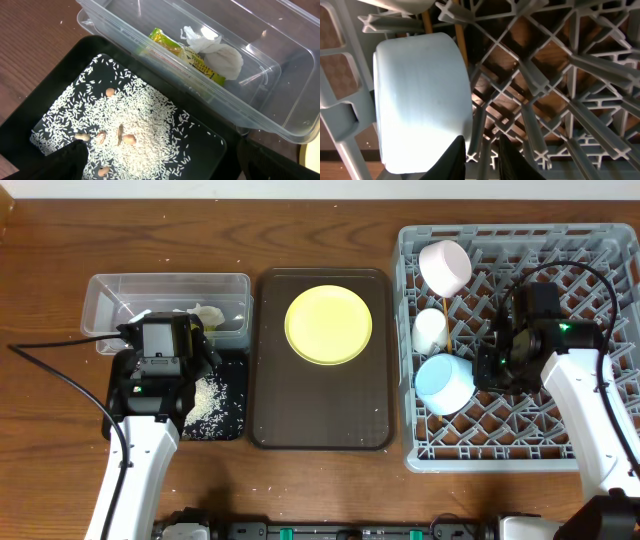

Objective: Sort waste into correct bins and load items into the dishwasher rack
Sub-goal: 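Release blue bowl in rack and raise right gripper, then move right gripper to yellow plate on brown tray and lower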

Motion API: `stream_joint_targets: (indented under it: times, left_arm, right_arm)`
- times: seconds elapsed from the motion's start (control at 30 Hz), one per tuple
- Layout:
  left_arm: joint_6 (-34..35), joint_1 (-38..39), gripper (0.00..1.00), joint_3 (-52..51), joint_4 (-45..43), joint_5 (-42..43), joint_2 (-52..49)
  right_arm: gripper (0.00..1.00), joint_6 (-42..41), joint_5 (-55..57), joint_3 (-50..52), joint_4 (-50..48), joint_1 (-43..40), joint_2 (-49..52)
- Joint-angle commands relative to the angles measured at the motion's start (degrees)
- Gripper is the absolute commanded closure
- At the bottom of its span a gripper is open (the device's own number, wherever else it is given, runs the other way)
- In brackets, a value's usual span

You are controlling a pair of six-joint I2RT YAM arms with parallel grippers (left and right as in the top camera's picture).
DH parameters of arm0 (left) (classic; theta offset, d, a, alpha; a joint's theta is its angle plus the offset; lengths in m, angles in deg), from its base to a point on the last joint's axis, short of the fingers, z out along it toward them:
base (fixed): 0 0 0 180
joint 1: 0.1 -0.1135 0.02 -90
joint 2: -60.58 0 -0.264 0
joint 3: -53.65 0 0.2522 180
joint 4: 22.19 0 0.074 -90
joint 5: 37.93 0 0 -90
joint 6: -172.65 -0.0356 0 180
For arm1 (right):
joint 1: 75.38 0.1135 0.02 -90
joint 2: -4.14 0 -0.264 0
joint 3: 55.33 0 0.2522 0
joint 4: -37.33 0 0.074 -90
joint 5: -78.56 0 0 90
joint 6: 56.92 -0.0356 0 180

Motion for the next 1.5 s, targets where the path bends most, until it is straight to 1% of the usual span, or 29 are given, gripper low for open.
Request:
stream_joint_targets:
  times: [0.0,0.13,0.23,0.37,0.5,0.6,0.7,0.77,0.97,1.03,1.1,1.2,1.27,1.37,1.47]
  left_arm:
    - [0.52,-0.20,0.02,0.87,0.02,-0.72,-0.22]
    - [0.52,-0.20,0.02,0.87,0.02,-0.70,-0.22]
    - [0.52,-0.20,0.02,0.87,0.02,-0.72,-0.22]
    - [0.52,-0.20,0.02,0.87,0.02,-0.72,-0.22]
    - [0.52,-0.20,0.02,0.87,0.02,-0.72,-0.22]
    - [0.52,-0.20,0.02,0.87,0.02,-0.70,-0.22]
    - [0.52,-0.20,0.02,0.87,0.02,-0.72,-0.22]
    - [0.52,-0.20,0.02,0.87,0.02,-0.72,-0.22]
    - [0.52,-0.20,0.02,0.87,0.02,-0.72,-0.22]
    - [0.52,-0.20,0.02,0.87,0.02,-0.72,-0.22]
    - [0.52,-0.20,0.02,0.87,0.02,-0.72,-0.22]
    - [0.52,-0.20,0.02,0.87,0.02,-0.72,-0.22]
    - [0.52,-0.20,0.02,0.87,0.02,-0.70,-0.22]
    - [0.52,-0.20,0.02,0.87,0.02,-0.72,-0.22]
    - [0.52,-0.20,0.02,0.87,0.02,-0.72,-0.22]
  right_arm:
    - [0.80,-0.85,0.48,-0.85,0.37,0.76,0.13]
    - [0.79,-0.02,-0.37,-0.79,-1.95,0.87,0.20]
    - [0.73,0.09,-0.61,-0.94,-6.29,0.87,0.20]
    - [0.68,0.94,-4.02,-2.58,-10.36,0.94,0.22]
    - [0.68,3.30,-7.19,-5.75,-12.00,2.40,0.22]
    - [0.68,3.50,-9.86,-7.61,-12.52,4.17,0.22]
    - [0.69,4.46,-12.33,-8.17,-14.86,7.54,0.22]
    - [0.69,4.70,-12.07,-8.17,-16.83,10.97,0.33]
    - [0.69,4.98,-4.39,-8.17,-24.94,22.53,3.04]
    - [0.64,5.73,-2.67,-8.24,-27.21,25.64,4.85]
    - [0.62,6.27,-2.69,-9.22,-27.06,27.43,6.86]
    - [0.62,6.27,-2.97,-14.23,-23.41,29.22,12.52]
    - [0.63,6.32,-2.93,-17.97,-21.22,30.05,16.46]
    - [0.74,6.95,-2.89,-23.21,-19.93,31.85,22.25]
    - [0.83,7.13,-2.89,-24.87,-22.84,33.81,25.42]
